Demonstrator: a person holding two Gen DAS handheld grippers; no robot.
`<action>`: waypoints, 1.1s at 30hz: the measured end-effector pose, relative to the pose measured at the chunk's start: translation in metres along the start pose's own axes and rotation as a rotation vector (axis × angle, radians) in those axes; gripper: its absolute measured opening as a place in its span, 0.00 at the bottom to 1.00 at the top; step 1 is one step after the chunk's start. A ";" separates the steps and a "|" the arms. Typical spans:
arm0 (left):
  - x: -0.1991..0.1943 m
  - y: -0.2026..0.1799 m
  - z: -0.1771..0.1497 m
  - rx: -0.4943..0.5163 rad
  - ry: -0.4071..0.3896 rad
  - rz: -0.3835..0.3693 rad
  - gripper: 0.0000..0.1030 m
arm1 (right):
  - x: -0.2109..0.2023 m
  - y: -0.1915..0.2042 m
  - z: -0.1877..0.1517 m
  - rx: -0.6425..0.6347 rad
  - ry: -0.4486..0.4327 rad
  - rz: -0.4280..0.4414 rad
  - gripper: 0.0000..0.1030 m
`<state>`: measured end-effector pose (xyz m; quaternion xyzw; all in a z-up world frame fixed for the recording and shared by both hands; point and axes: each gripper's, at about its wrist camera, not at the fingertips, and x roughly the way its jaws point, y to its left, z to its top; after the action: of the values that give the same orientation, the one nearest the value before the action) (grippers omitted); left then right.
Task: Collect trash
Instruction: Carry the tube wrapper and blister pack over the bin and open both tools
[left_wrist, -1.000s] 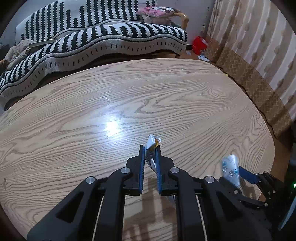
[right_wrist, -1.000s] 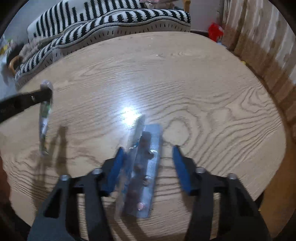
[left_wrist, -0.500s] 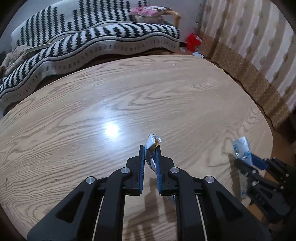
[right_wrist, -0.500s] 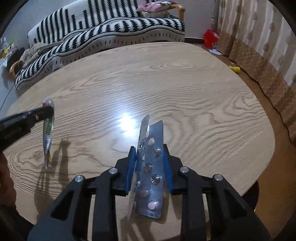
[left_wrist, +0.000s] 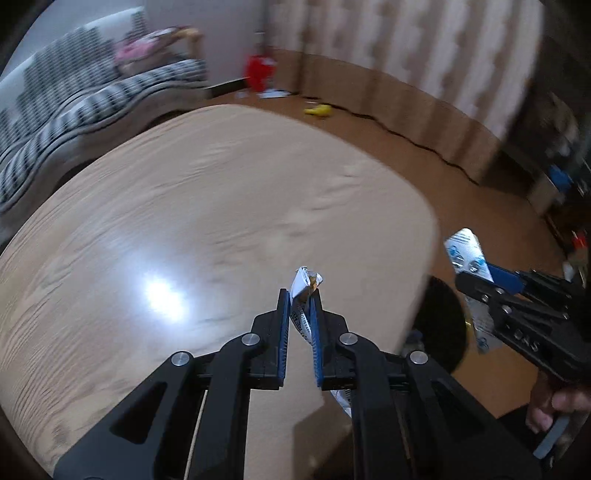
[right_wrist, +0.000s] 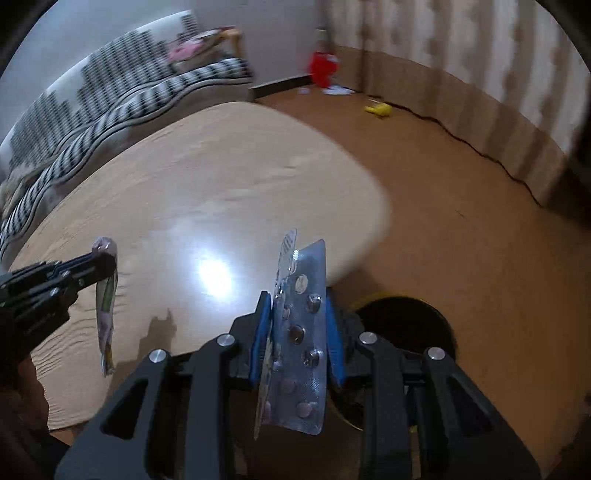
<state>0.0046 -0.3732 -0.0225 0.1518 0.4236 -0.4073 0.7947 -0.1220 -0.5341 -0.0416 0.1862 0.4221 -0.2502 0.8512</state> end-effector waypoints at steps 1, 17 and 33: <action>0.005 -0.014 0.001 0.023 0.004 -0.023 0.10 | -0.001 -0.017 -0.004 0.032 0.002 -0.011 0.28; 0.130 -0.191 -0.025 0.372 0.207 -0.265 0.10 | 0.047 -0.167 -0.059 0.324 0.164 -0.085 0.28; 0.204 -0.196 -0.044 0.394 0.301 -0.261 0.11 | 0.089 -0.187 -0.065 0.392 0.286 -0.036 0.32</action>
<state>-0.1083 -0.5748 -0.1904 0.3063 0.4656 -0.5537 0.6186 -0.2258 -0.6743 -0.1707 0.3738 0.4852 -0.3135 0.7257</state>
